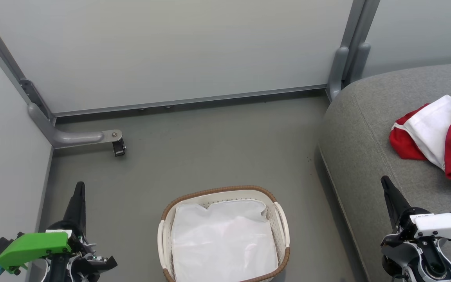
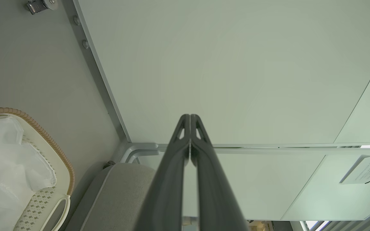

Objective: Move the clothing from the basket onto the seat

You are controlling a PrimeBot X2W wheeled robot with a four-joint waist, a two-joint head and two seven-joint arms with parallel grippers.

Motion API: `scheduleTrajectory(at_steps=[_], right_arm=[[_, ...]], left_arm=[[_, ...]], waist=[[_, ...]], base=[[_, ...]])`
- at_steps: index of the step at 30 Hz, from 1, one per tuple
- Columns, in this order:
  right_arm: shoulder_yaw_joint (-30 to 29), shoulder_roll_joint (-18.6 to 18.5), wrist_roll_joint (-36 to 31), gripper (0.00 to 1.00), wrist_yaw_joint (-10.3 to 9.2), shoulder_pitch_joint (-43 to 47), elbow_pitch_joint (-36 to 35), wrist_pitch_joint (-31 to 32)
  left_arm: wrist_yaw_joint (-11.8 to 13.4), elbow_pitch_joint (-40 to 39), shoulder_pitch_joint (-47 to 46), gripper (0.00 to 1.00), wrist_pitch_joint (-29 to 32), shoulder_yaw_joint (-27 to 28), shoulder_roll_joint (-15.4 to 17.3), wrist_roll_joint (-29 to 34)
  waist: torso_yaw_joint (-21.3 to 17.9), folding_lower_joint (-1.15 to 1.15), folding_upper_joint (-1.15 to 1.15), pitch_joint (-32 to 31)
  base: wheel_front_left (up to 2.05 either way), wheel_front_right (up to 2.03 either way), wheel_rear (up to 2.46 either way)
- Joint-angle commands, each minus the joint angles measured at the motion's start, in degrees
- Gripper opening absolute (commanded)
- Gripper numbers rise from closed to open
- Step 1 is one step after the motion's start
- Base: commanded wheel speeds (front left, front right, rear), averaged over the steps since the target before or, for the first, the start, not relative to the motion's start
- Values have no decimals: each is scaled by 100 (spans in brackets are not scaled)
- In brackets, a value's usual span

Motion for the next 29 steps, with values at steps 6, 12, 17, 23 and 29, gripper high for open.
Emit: scheduleTrajectory(at_steps=[6, 12, 17, 23, 29], right_arm=[[-12, -34, 25, 0, 0, 61, -15, 17], [-12, -34, 25, 0, 0, 61, -15, 17], [-12, -34, 25, 0, 0, 61, -15, 17], [-12, -34, 25, 0, 0, 61, -15, 17], [-12, -34, 25, 0, 0, 61, -15, 17]], left_arm=[[-19, -6, -53, 0, 18, 13, -2, -20], [-19, -7, -53, 0, 18, 13, -2, -20], [-19, -6, -53, 0, 18, 13, -2, -20], [-19, -7, -53, 0, 18, 13, -2, -20], [-19, -6, -53, 0, 18, 13, -2, -20]], waist=[[0, 0, 0, 0], [0, 0, 0, 0], [0, 0, 0, 0], [0, 0, 0, 0], [0, 0, 0, 0]], base=[[0, 0, 0], [0, 0, 0], [0, 0, 0], [0, 0, 0], [0, 0, 0]])
